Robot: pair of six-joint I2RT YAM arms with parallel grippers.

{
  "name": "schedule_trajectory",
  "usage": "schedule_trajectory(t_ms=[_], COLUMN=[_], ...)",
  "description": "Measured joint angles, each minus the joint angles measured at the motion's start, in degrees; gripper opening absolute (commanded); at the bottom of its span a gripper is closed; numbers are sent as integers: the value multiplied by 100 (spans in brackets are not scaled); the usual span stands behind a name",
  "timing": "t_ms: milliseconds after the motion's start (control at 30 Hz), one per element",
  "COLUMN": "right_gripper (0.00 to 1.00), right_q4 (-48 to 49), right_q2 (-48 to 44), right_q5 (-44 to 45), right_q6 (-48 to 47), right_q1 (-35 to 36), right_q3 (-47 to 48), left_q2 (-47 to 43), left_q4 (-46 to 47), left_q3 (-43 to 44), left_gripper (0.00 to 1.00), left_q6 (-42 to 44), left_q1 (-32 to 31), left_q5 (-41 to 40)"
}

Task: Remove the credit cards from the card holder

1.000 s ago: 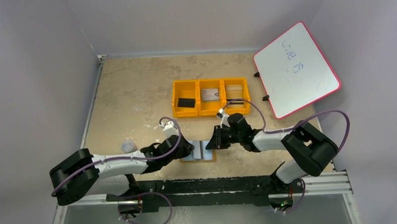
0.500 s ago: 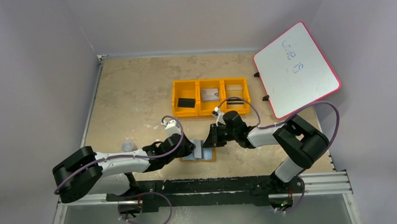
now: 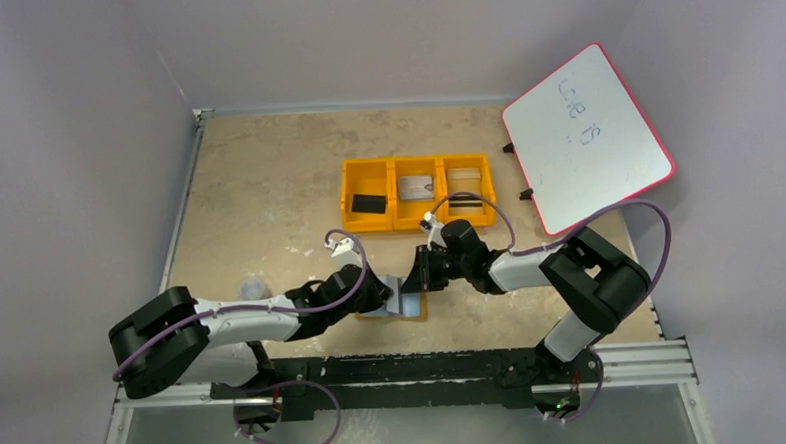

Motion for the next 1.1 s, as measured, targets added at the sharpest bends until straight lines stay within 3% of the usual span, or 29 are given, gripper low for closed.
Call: schedule_trajectory(t_ms=[200, 367, 733, 1100], right_gripper=[18, 24, 57, 60], right_q4=[-85, -286, -824, -249], right_q2=[-17, -190, -1696, -2470], right_q5=[57, 229, 789, 1049], right_q6=[0, -9, 11, 286], right_q1=[2, 33, 33, 33], right_q3=[28, 35, -44, -553], left_q2=[-267, -997, -2284, -2494], left_q4=[-498, -1233, -1567, -986], left_q3=[96, 111, 120, 61], left_gripper=[0, 0, 0, 0], left_q6=[-13, 2, 162, 402], left_q1=[-20, -26, -26, -26], left_q5=[-275, -743, -1174, -1102])
